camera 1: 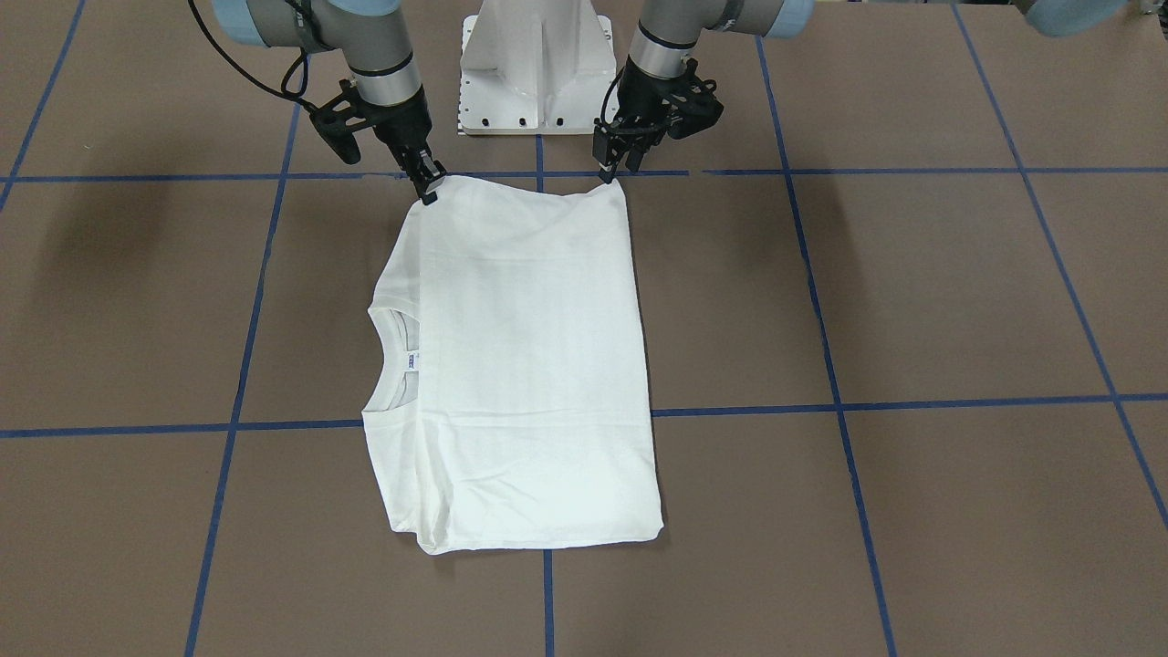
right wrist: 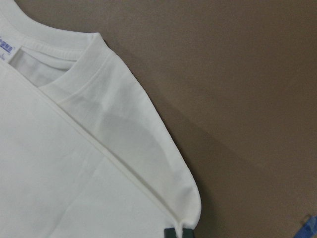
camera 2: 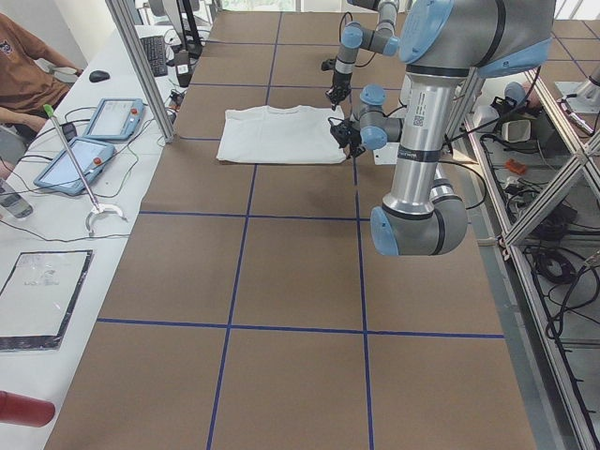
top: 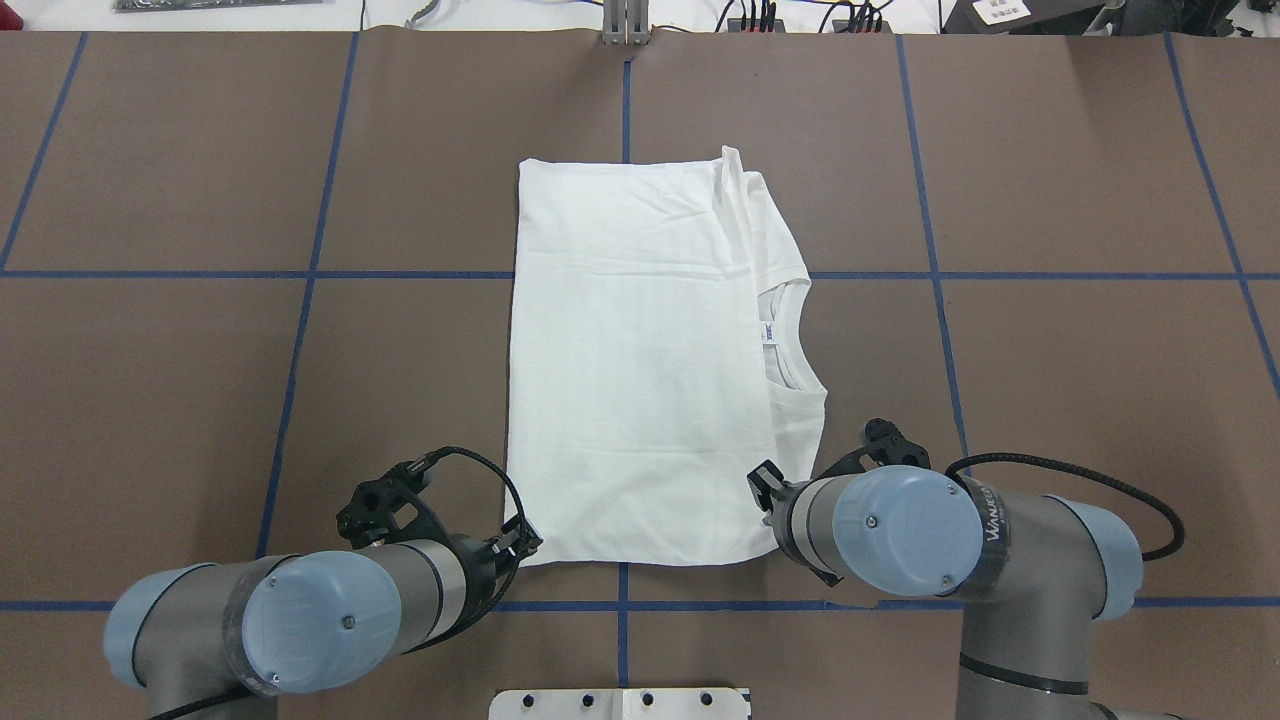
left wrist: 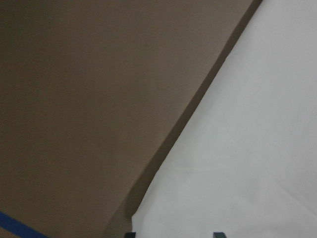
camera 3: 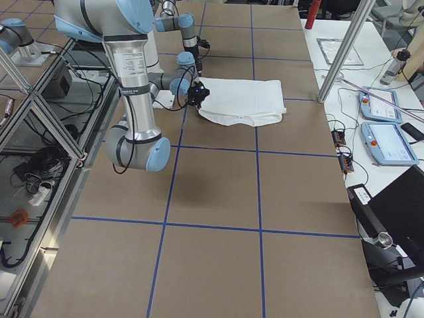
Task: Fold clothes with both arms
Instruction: 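Grasp the shirt edge nearest the robot with both grippers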
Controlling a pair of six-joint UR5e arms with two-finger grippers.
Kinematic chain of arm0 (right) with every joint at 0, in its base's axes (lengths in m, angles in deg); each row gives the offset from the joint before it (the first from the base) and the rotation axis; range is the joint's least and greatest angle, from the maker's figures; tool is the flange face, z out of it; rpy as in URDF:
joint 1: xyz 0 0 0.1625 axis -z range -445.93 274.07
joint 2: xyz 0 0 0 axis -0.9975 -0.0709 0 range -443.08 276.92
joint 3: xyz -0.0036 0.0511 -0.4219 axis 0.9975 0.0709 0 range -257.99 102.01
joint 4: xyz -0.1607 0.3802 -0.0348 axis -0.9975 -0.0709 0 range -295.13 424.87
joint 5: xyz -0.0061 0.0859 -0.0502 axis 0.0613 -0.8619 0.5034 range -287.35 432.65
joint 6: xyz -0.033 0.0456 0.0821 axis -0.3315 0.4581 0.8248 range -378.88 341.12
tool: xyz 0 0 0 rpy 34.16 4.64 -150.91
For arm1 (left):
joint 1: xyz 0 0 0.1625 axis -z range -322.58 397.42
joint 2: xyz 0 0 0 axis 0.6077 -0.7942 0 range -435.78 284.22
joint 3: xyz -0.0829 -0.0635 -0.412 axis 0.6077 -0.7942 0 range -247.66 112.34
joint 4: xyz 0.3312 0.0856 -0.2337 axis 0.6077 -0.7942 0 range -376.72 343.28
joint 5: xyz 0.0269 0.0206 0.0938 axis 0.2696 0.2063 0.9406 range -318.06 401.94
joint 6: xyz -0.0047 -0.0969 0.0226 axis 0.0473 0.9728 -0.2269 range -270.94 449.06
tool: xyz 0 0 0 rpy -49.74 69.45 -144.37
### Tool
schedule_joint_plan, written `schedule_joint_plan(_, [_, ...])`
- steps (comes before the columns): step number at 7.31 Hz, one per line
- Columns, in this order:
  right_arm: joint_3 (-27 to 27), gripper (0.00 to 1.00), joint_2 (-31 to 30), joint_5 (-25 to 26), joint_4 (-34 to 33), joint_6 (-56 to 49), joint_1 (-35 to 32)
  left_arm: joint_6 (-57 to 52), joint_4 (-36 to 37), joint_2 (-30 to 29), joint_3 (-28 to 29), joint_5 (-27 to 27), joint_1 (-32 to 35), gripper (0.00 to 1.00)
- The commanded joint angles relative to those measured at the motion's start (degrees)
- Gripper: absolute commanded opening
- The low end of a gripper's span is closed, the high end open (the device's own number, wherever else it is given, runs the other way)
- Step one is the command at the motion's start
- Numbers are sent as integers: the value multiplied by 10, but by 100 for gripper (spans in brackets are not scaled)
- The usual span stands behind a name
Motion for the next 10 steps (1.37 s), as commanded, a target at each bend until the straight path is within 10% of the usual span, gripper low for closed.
schedule_joint_plan(1, [0, 0, 0, 0, 0, 0, 0, -1, 0, -3, 12, 7, -6, 60])
schedule_joint_plan(8, [0, 0, 0, 0, 0, 0, 0, -10, -9, -15, 41, 7, 5, 53])
schedule_joint_plan(9, [-1, 0, 0, 0, 0, 0, 0, -10, -9, -20, 43, 8, 5, 43])
schedule_joint_plan(10, [-1, 0, 2, 0, 0, 0, 0, -11, -9, -20, 44, 7, 5, 6])
